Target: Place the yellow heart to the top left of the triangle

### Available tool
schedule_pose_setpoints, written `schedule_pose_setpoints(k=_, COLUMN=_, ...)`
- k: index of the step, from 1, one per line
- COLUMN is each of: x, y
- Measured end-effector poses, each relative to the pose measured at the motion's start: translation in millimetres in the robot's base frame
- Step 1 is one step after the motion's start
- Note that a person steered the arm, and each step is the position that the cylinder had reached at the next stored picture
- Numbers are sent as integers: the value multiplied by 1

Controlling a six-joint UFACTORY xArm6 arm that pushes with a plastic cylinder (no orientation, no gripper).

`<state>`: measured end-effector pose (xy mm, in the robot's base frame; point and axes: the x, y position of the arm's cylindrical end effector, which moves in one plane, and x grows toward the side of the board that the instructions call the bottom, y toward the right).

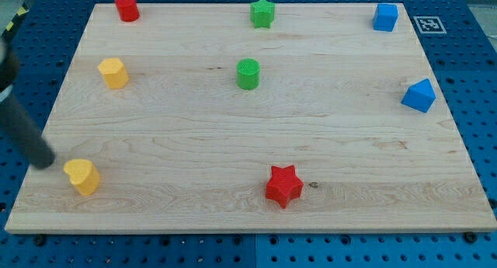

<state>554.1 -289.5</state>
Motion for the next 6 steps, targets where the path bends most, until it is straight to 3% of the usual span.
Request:
schedule_pose_setpoints(k=1, x=33, y=-8)
schedule_pose_setpoints(k=2, x=24, y=3)
schedule_pose_setpoints(k=5, x=11, y=159)
schedule_pose_setpoints(k=6, x=0, y=154)
